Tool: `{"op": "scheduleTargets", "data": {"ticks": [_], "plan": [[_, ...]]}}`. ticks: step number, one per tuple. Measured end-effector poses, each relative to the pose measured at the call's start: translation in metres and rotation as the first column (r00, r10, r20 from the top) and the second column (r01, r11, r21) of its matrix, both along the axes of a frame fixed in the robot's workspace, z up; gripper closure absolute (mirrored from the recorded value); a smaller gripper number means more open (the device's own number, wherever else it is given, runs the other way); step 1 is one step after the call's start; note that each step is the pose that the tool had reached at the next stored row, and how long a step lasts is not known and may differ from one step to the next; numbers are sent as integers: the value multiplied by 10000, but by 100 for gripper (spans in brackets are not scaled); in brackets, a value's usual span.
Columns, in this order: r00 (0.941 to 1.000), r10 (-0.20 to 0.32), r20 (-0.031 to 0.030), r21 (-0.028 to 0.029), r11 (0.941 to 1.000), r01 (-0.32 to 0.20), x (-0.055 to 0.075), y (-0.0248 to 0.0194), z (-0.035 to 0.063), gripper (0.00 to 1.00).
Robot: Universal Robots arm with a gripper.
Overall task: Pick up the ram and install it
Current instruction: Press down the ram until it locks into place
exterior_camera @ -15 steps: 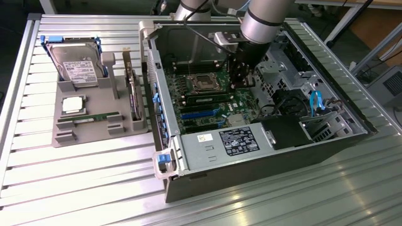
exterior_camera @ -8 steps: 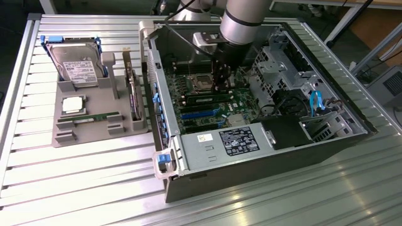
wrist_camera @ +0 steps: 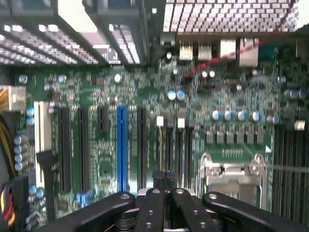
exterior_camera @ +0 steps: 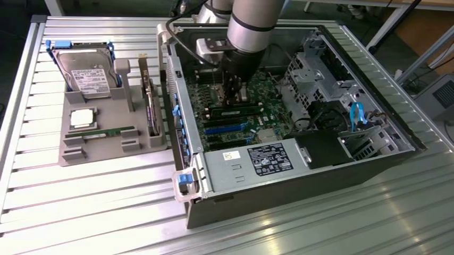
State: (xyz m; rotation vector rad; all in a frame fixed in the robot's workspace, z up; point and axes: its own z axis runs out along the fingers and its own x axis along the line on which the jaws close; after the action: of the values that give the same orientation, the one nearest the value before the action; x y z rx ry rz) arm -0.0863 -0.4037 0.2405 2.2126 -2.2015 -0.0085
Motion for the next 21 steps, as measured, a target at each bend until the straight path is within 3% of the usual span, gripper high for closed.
{"op": "scheduleTargets", "data": {"ticks": [8,10,11,13,21], "plan": [[10000,2,0,20,10000,-2,-65,-1,-122,90],[10000,-1,18,41,10000,1,-64,2,-41,90],[10000,0,7,22,10000,0,-56,0,7,90],[10000,-1,7,23,10000,1,75,0,14,90],[10000,0,7,22,10000,-1,365,0,119,90]]}}
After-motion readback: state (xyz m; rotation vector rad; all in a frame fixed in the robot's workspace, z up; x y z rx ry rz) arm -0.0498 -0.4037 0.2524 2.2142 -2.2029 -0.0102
